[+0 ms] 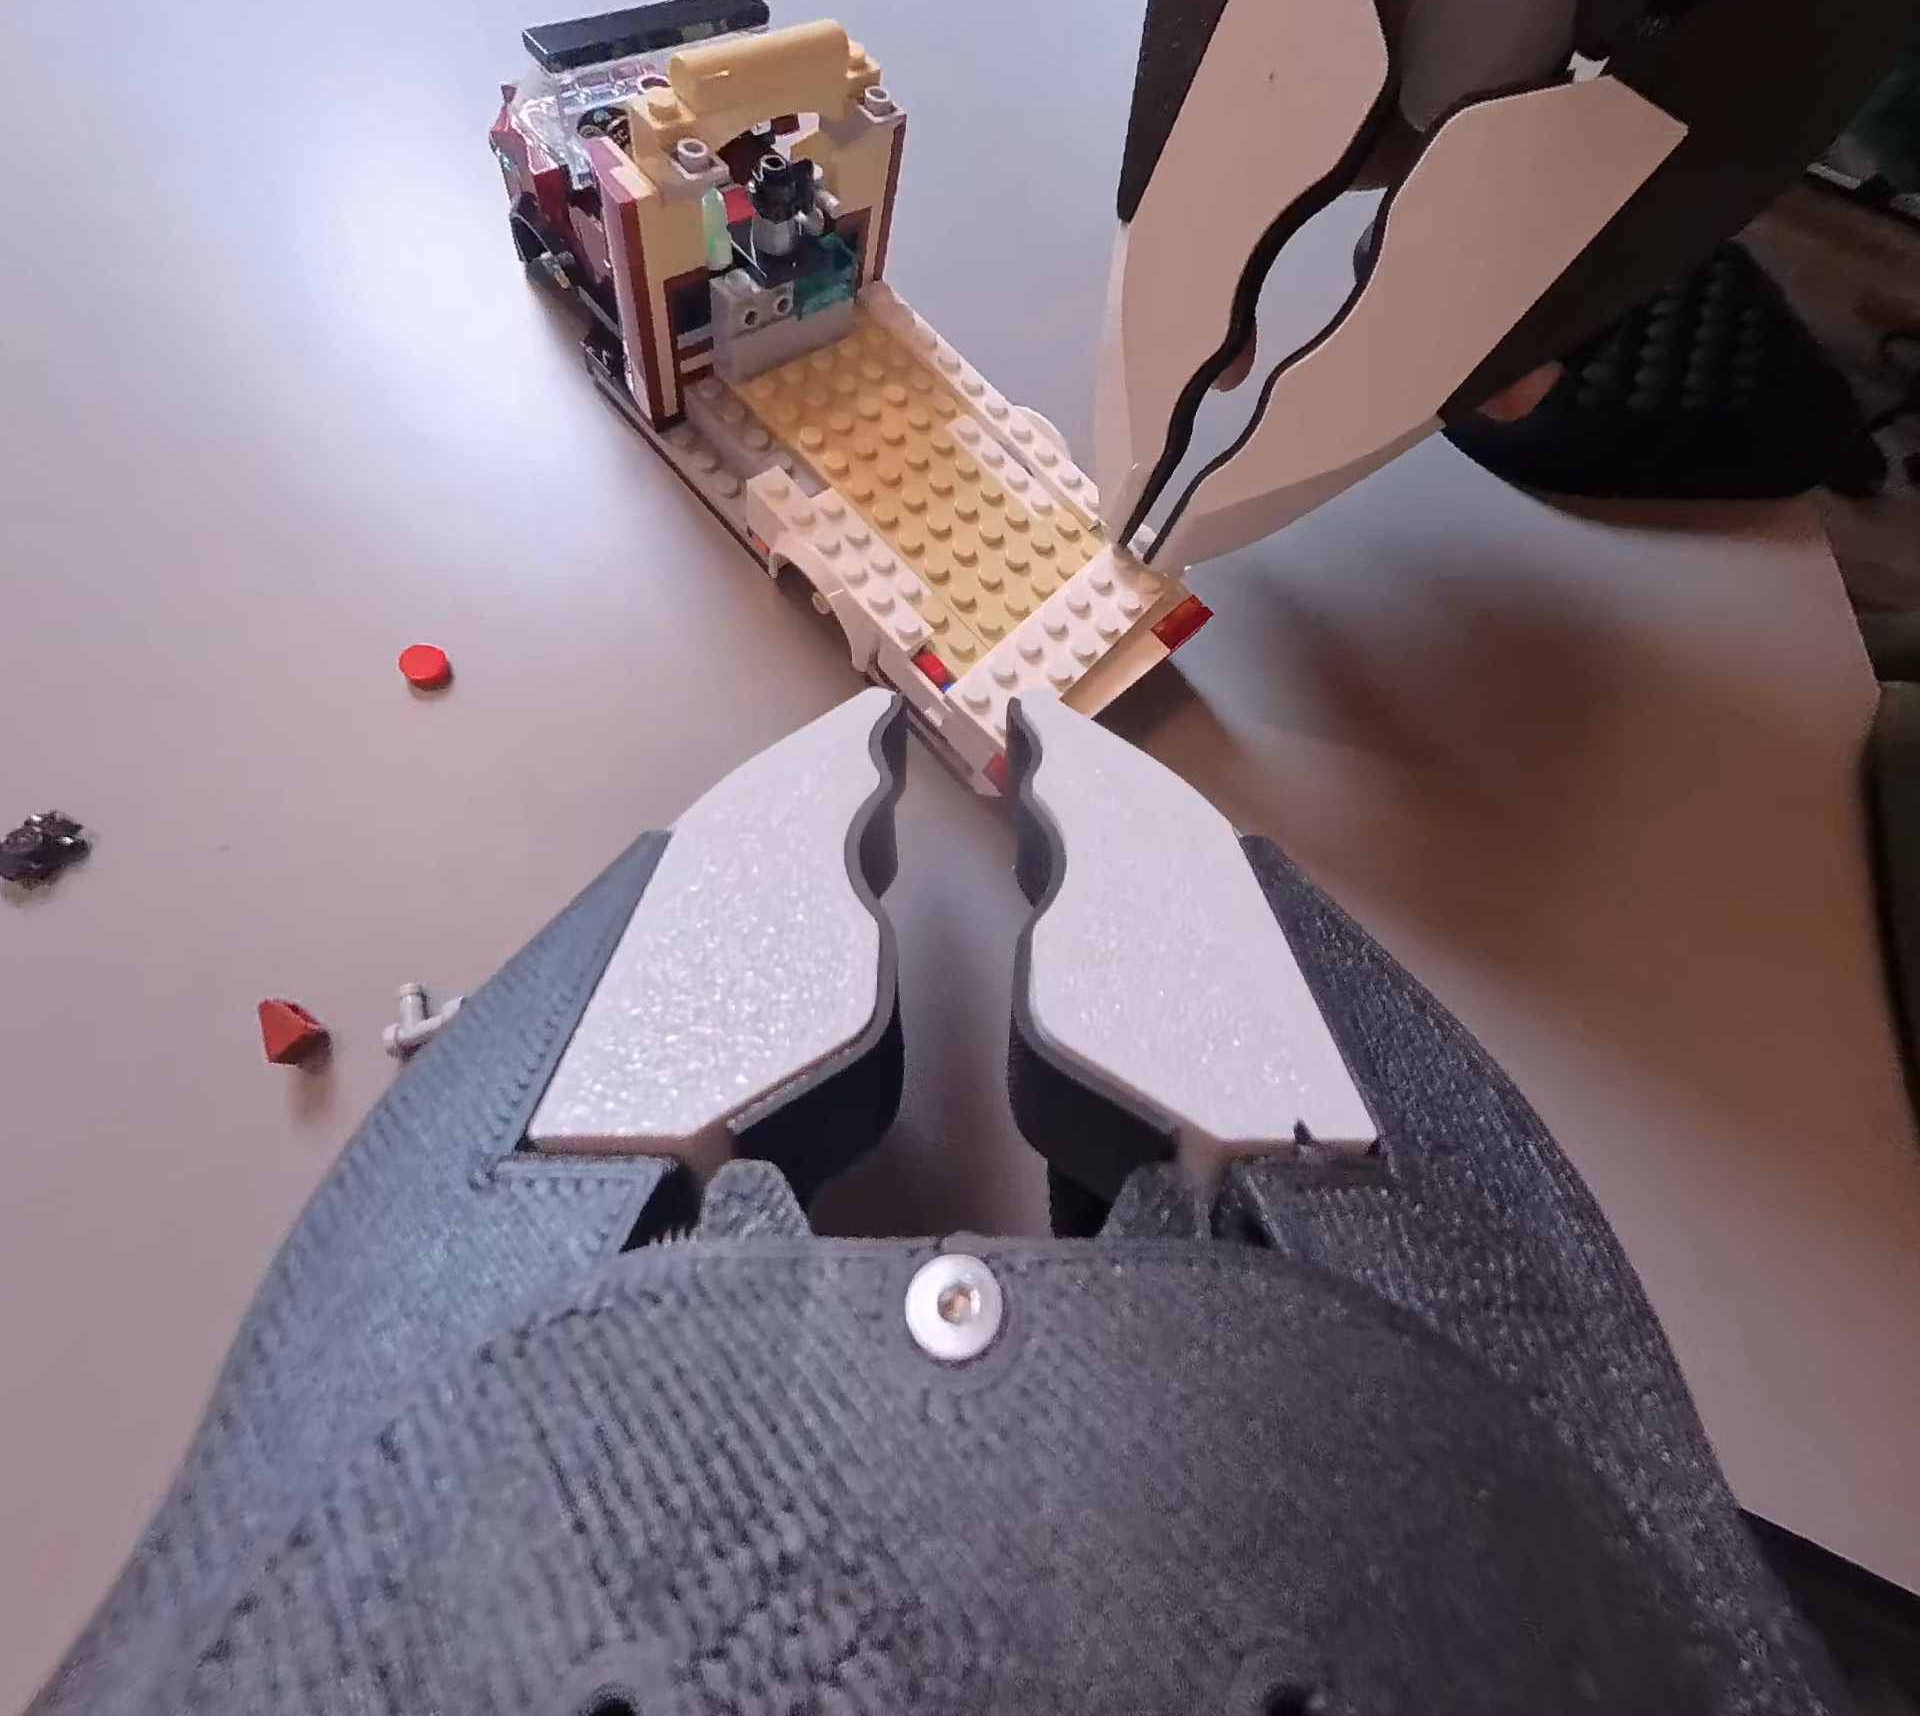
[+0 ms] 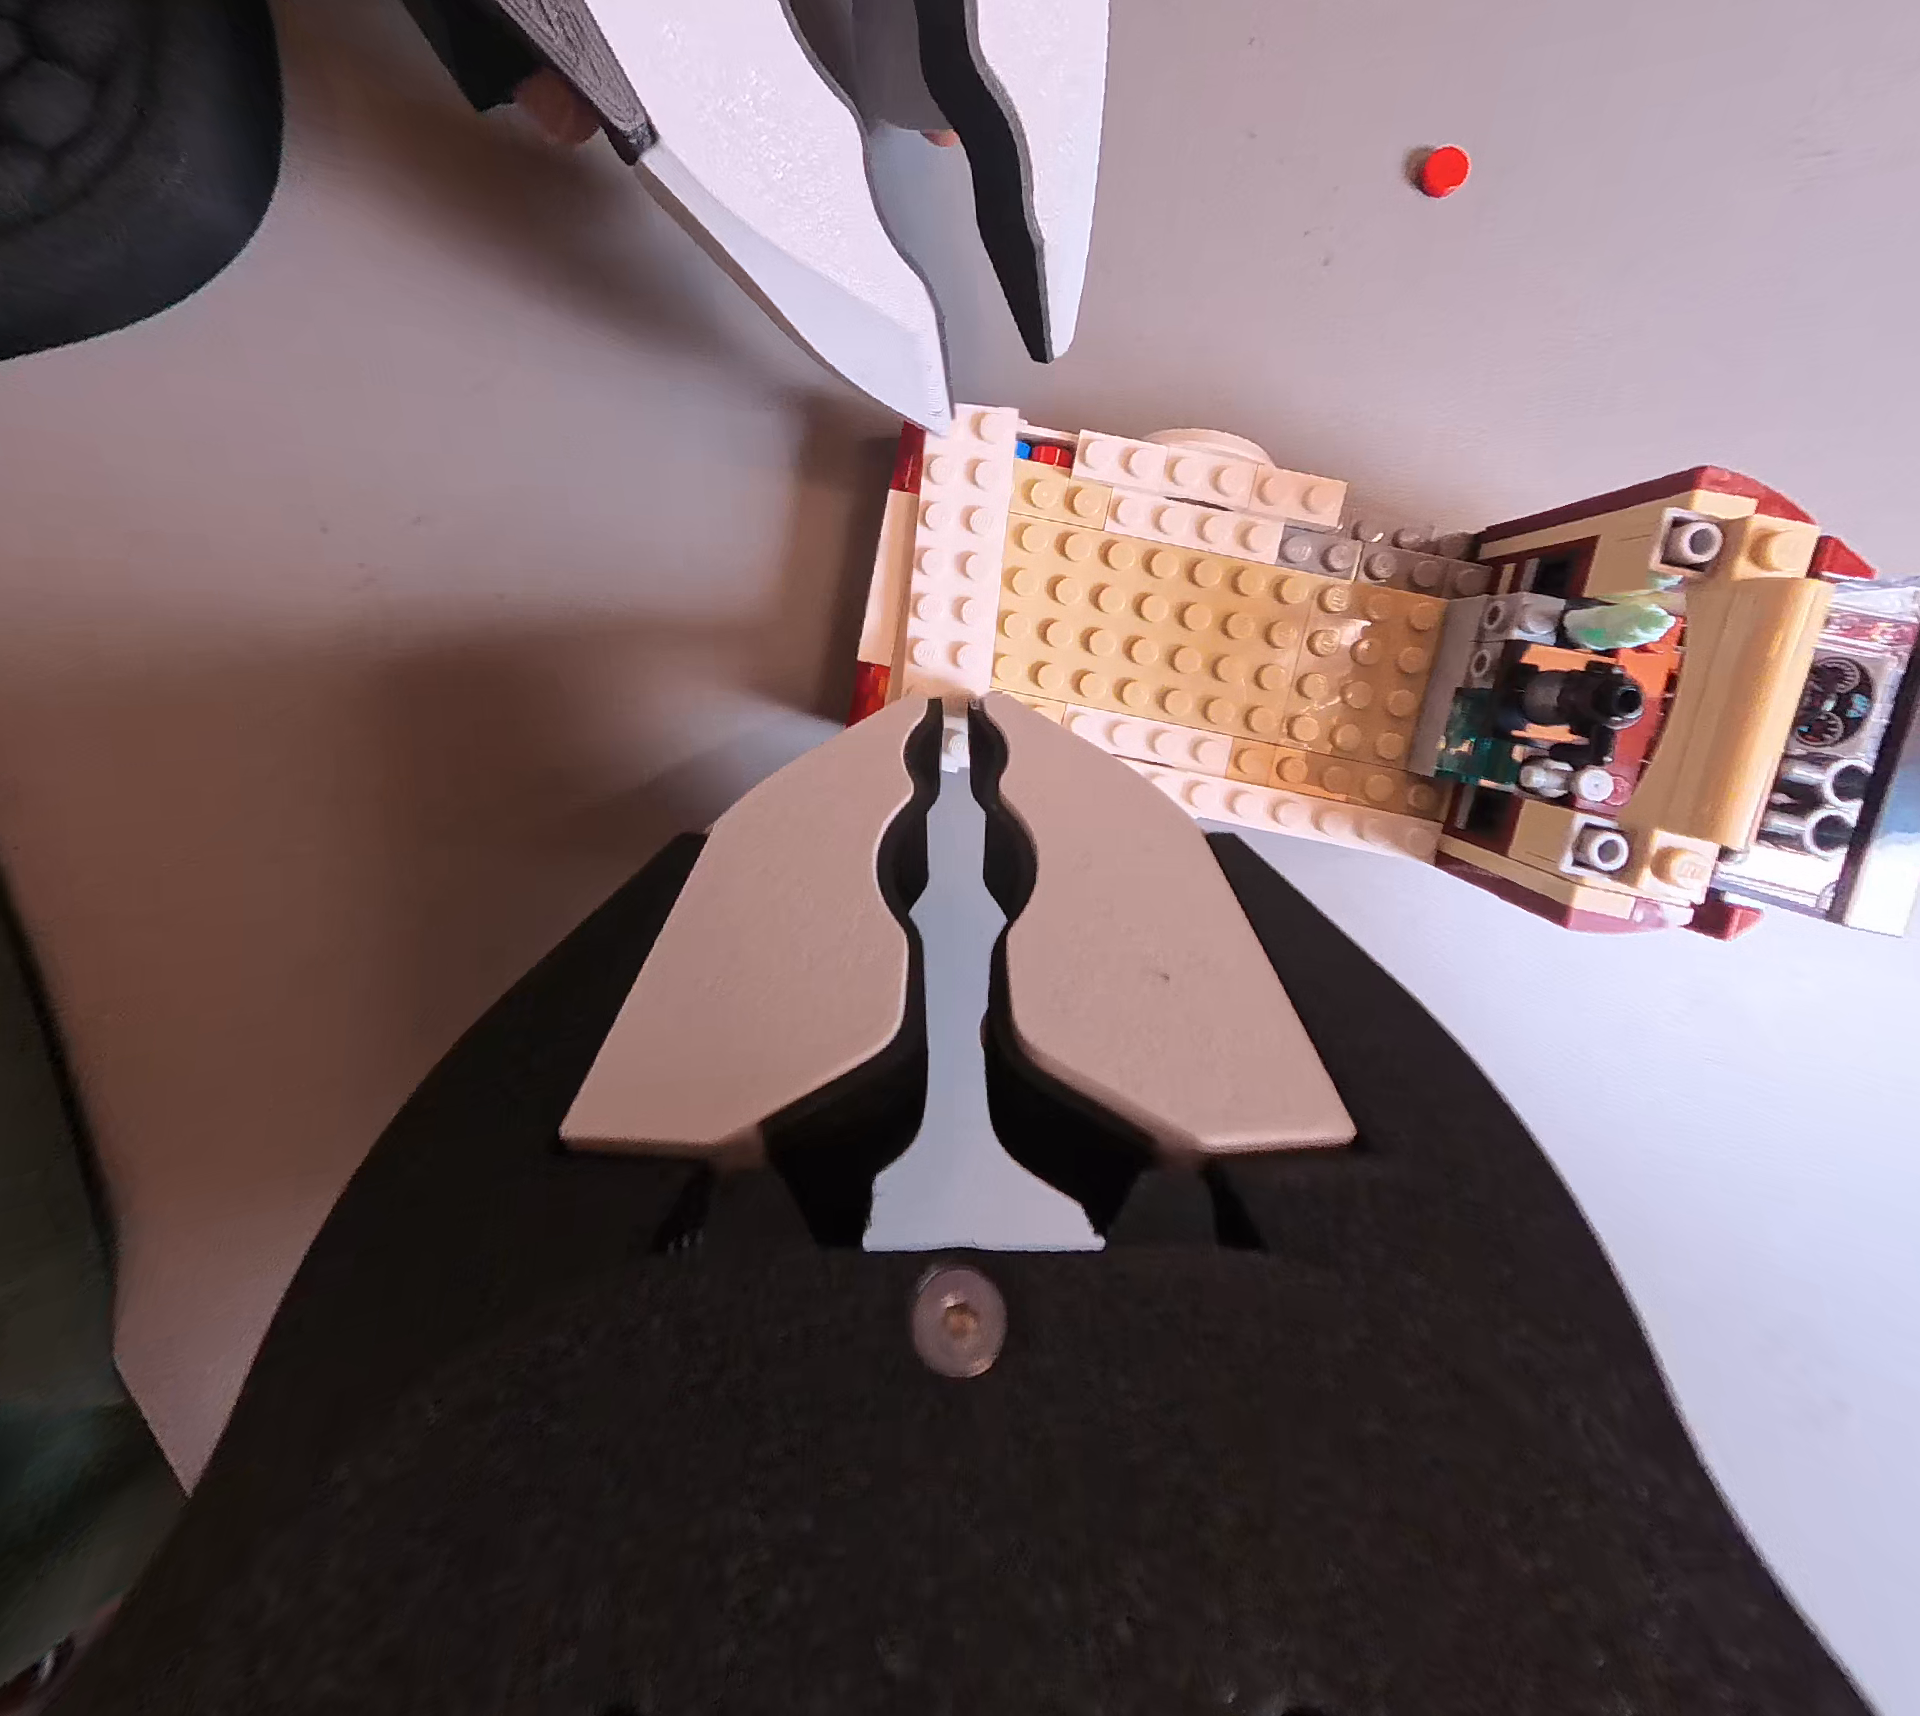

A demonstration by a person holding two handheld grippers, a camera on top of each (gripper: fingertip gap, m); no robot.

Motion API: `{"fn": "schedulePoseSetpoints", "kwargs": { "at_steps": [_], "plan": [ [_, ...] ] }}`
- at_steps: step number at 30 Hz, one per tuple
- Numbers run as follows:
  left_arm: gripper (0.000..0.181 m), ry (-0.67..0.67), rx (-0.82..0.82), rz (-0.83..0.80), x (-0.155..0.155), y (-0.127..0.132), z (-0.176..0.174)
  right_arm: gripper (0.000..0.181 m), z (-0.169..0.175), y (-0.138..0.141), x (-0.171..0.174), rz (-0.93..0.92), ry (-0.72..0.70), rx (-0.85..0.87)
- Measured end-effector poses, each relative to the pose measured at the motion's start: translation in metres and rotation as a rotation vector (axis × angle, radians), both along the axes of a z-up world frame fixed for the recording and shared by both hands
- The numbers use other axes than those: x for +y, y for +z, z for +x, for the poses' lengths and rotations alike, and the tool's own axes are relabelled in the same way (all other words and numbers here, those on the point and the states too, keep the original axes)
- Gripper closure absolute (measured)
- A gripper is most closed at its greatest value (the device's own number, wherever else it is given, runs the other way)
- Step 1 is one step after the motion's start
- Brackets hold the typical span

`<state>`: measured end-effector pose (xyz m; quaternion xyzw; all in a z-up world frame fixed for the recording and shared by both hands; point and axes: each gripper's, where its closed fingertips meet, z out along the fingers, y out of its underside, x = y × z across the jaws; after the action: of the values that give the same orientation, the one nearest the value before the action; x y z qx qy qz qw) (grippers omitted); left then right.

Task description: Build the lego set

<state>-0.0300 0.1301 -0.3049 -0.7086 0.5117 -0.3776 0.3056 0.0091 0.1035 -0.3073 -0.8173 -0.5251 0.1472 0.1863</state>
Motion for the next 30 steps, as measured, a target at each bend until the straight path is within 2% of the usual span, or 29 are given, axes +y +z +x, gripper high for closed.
{"fn": "schedulePoseSetpoints", "kwargs": {
  "at_steps": [17,24,30],
  "plan": [
    [0.167,0.009,0.003,0.029,0.0015,-0.0014,0.0057,0.179,-0.0004,-0.0022,-0.0006,0.015,0.005,-0.04],
    [0.172,0.016,-0.035,-0.091,-0.0018,-0.0019,0.006,0.18,-0.0004,-0.0031,-0.0009,0.028,0.037,-0.1],
    [0.175,0.021,-0.029,-0.038,-0.0002,-0.0026,0.0069,0.18,-0.0006,-0.0035,-0.0017,0.072,0.076,-0.158]
  ]
}}
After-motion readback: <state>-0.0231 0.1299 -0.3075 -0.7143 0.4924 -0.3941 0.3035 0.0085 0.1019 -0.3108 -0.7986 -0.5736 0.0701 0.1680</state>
